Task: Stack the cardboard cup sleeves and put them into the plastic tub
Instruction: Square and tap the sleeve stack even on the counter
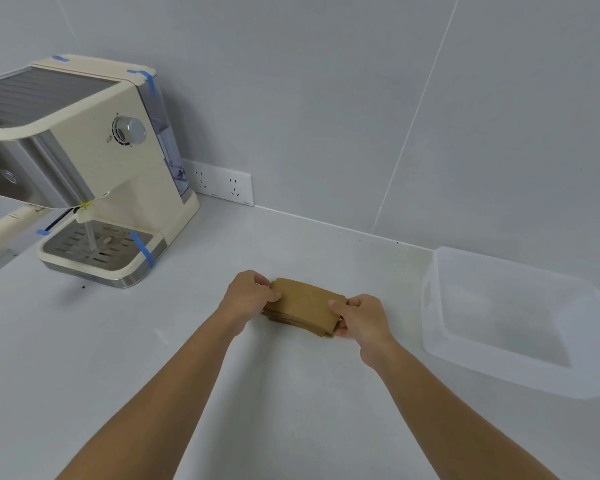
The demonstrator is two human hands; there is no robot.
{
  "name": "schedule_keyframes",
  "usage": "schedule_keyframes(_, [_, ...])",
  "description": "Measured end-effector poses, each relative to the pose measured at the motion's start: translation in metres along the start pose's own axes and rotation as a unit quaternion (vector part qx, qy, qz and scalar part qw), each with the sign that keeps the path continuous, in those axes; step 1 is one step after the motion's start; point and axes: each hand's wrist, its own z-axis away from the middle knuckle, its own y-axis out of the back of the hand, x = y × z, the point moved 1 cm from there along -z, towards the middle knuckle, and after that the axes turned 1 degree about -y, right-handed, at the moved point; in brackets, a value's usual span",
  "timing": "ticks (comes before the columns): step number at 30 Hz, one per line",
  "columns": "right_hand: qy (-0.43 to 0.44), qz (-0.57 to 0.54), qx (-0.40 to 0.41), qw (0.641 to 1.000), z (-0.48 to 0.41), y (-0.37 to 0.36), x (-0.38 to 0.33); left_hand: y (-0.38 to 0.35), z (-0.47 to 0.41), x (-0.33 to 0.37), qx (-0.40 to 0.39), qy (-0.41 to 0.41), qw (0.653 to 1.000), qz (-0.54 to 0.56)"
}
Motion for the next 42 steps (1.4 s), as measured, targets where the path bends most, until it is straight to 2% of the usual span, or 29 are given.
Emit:
schedule_keyframes(6, [0.004, 0.072, 0.013, 0.997, -0.002, -0.001, 0.006, 0.001, -0.014, -0.013, 0.035, 0.003, 0.999, -0.001])
schedule_keyframes(11, [-0.077, 0.003, -0.007, 0.997, -0.003, -0.001, 0.000, 0.001, -0.019, -0.004, -0.025, 0.088, 0.996, 0.025])
schedule_keyframes(15, [-0.121, -0.027, -0.053, 0.991, -0.003, -0.001, -0.010, -0.003, -0.019, 0.009, -0.101, 0.136, 0.983, 0.067])
schedule_keyframes(19, [-0.143, -0.033, -0.086, 0.985, 0.000, 0.000, -0.014, -0.010, -0.019, 0.007, -0.105, 0.144, 0.982, 0.064])
schedule_keyframes(21, [-0.151, -0.059, -0.106, 0.981, 0.002, 0.003, -0.013, -0.010, -0.016, 0.006, -0.135, 0.147, 0.976, 0.092])
schedule_keyframes(25, [-0.092, -0.064, -0.137, 0.984, 0.007, 0.009, -0.007, -0.012, -0.004, -0.003, -0.190, 0.099, 0.962, 0.168])
schedule_keyframes(29, [0.026, -0.066, -0.108, 0.992, 0.012, 0.012, 0.005, -0.018, 0.013, -0.021, -0.182, -0.016, 0.960, 0.210])
schedule_keyframes(33, [0.104, -0.070, -0.120, 0.985, 0.015, 0.009, 0.024, -0.030, 0.026, -0.039, -0.149, -0.074, 0.957, 0.238])
schedule_keyframes(38, [0.113, -0.169, -0.162, 0.966, 0.019, 0.001, 0.040, -0.043, 0.036, -0.045, -0.106, -0.084, 0.944, 0.301])
schedule_keyframes(40, [0.109, -0.209, -0.141, 0.961, 0.019, -0.002, 0.042, -0.047, 0.037, -0.044, -0.083, -0.085, 0.952, 0.281])
schedule_keyframes(42, [0.110, -0.220, -0.100, 0.964, 0.018, -0.005, 0.043, -0.051, 0.038, -0.044, -0.017, -0.100, 0.965, 0.243])
